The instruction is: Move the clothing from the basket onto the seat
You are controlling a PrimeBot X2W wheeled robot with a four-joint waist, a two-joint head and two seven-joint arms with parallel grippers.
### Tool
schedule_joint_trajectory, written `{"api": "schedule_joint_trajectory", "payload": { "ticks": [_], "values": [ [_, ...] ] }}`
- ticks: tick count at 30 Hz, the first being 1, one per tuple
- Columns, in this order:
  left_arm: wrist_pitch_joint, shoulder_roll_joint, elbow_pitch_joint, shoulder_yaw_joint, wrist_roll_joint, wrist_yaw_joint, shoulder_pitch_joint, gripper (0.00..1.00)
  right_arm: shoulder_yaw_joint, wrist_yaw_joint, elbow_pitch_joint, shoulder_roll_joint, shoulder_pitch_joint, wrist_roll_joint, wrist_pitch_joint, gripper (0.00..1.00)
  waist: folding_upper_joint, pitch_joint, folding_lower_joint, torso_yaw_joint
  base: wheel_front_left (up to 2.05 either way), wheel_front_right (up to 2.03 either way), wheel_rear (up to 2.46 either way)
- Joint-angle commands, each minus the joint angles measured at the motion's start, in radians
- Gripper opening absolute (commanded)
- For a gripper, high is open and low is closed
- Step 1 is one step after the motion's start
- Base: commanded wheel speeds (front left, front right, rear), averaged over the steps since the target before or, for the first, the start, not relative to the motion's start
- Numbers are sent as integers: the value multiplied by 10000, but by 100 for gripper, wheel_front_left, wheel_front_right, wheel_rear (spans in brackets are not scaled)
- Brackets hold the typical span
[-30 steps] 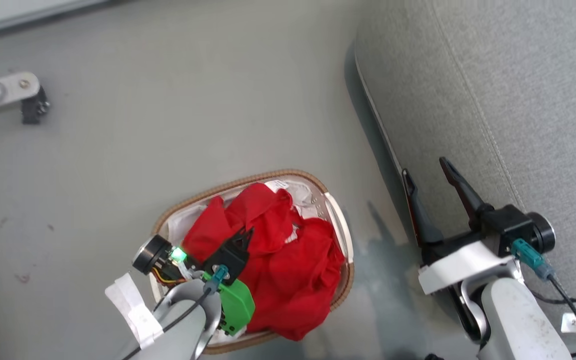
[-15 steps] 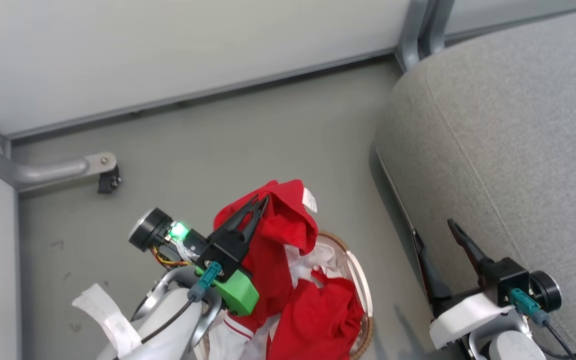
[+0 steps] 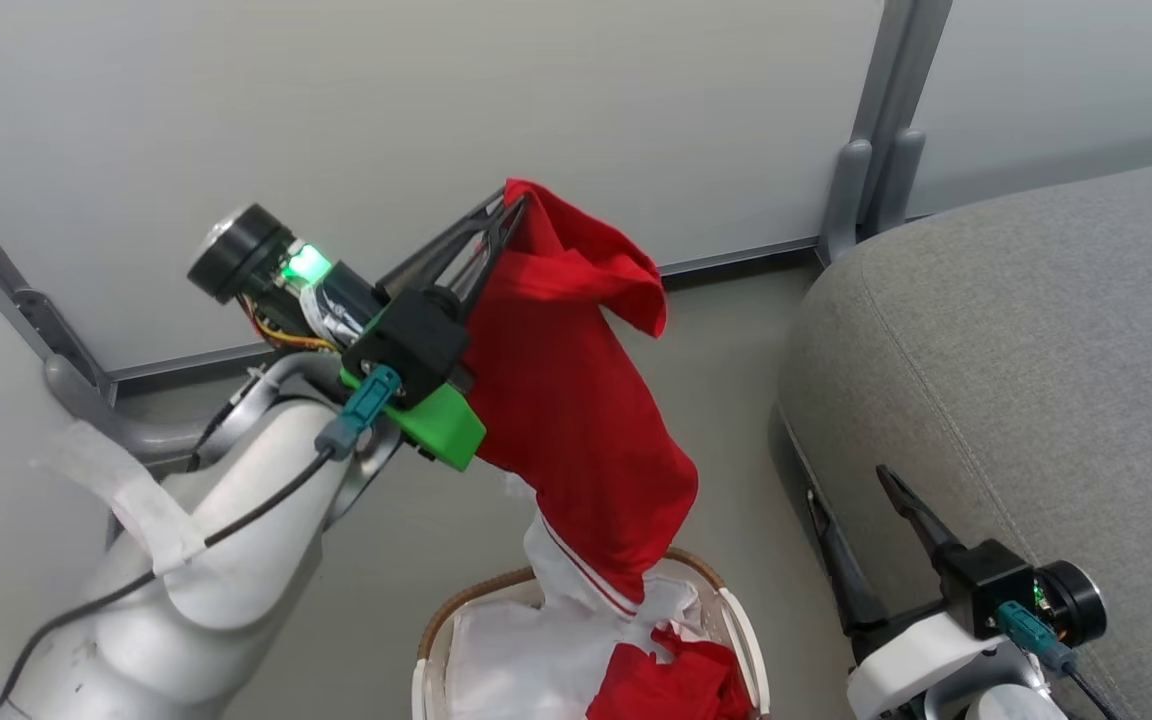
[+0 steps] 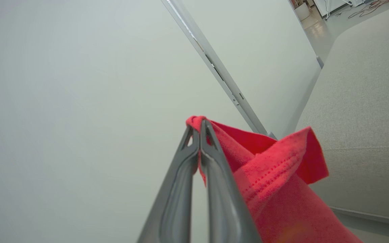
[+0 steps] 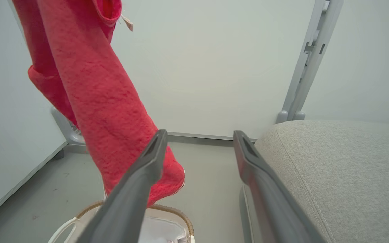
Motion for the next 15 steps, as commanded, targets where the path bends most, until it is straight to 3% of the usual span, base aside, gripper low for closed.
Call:
{"api": "schedule_joint_trajectory", "payload": {
  "ticks": [1,8,15],
  "values": [
    [70,138,-33,-71,-145,-21,-441,0,116,-6,-36,-33,-99,-93,-51,100,0,-117,1,42,0,0,0],
    [312,298,167,-583,-545,-37,-1833,0,646,-6,-18,-33,-582,-229,-49,100,0,-180,1,-11,0,0,0],
    [656,110,499,-1213,-889,-40,-2962,0,1617,-7,1,-33,-1360,28,-49,100,0,-226,1,142,0,0,0]
  ]
}}
